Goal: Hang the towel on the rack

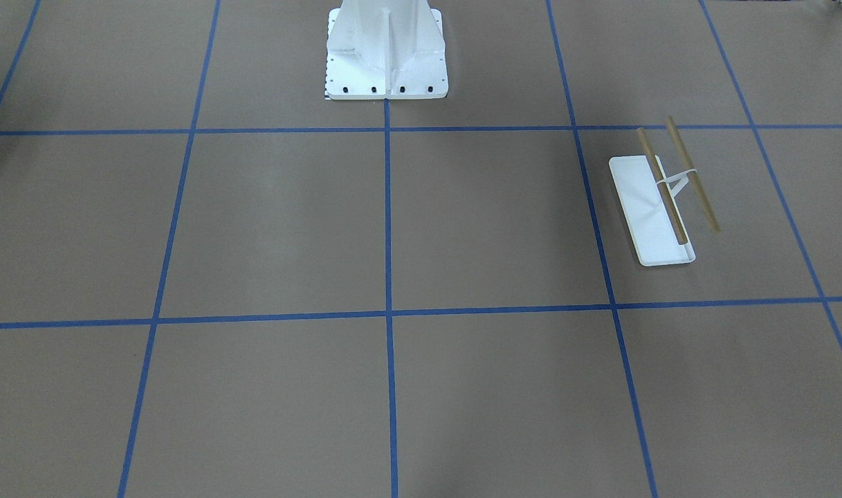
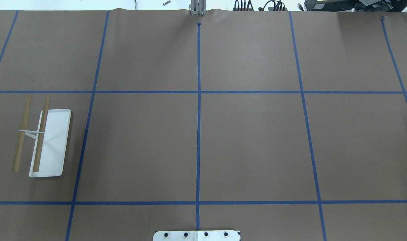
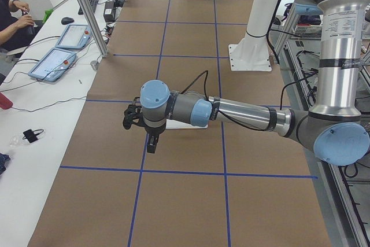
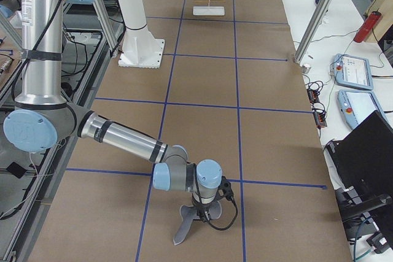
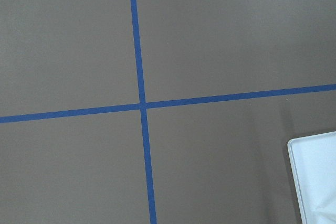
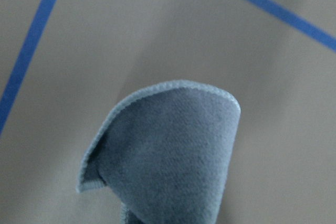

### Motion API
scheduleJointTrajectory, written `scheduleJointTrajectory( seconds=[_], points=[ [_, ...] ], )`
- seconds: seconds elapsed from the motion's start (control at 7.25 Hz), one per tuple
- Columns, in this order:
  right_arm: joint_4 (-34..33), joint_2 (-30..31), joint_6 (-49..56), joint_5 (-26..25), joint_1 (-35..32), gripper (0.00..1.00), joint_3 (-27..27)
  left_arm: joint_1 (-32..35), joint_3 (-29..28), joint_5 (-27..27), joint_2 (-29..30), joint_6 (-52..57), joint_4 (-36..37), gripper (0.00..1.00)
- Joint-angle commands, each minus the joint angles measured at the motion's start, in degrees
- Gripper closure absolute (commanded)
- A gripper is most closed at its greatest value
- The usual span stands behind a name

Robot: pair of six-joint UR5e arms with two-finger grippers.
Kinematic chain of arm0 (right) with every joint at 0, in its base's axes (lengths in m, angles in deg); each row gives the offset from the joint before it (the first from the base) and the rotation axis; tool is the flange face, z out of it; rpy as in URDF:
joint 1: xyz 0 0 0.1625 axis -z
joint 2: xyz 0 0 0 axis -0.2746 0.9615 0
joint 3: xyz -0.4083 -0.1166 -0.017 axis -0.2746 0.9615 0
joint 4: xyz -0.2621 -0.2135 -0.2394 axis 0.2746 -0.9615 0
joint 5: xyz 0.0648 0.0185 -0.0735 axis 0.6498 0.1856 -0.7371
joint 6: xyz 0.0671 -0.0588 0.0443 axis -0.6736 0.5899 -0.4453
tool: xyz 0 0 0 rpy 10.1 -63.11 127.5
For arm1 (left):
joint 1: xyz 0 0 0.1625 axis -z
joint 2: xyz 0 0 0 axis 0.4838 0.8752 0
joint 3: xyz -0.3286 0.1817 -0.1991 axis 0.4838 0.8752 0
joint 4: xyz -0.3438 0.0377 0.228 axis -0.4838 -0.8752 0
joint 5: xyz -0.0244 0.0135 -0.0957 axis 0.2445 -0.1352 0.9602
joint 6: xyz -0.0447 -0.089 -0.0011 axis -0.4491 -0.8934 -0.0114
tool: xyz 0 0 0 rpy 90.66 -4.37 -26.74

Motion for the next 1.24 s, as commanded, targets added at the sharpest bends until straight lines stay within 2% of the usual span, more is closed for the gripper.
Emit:
scheduleJointTrajectory(
  seconds=[0.0,0.14,0.28,0.41,0.55,0.69,0.83,1.1],
  points=[
    [-7.2,-9.1,-0.2,8.1,-5.2,1.0,-0.7,-0.2,0.0,2.7,4.6,-10.0,0.4,0.01],
    [-10.3,-11.6,-0.6,12.4,-5.3,1.0,-3.6,-0.7,0.3,3.8,8.5,-18.7,0.7,0.01],
    [-11.2,-13.3,-5.2,13.7,-5.3,1.0,-7.6,-3.6,0.2,6.7,11.1,-23.9,0.6,0.01],
    [-11.2,-13.8,-14.0,14.5,-2.7,1.0,-14.3,-7.5,0.2,8.2,14.9,-32.4,0.2,0.01],
    [-11.1,-13.9,-22.8,14.2,2.0,1.0,-22.3,-12.9,0.3,7.3,20.7,-42.9,0.8,0.01],
    [-11.0,-14.1,-29.8,14.2,6.4,1.0,-27.8,-17.4,-0.7,6.3,23.1,-48.6,0.1,0.02],
    [-10.8,-14.2,-35.9,13.6,11.2,1.0,-31.9,-20.7,-1.6,6.1,26.5,-52.4,-0.2,0.02],
    [-10.4,-21.0,-48.7,10.8,19.9,1.0,-34.5,-24.8,-2.2,4.3,32.7,-60.3,-0.5,0.02]
  ],
)
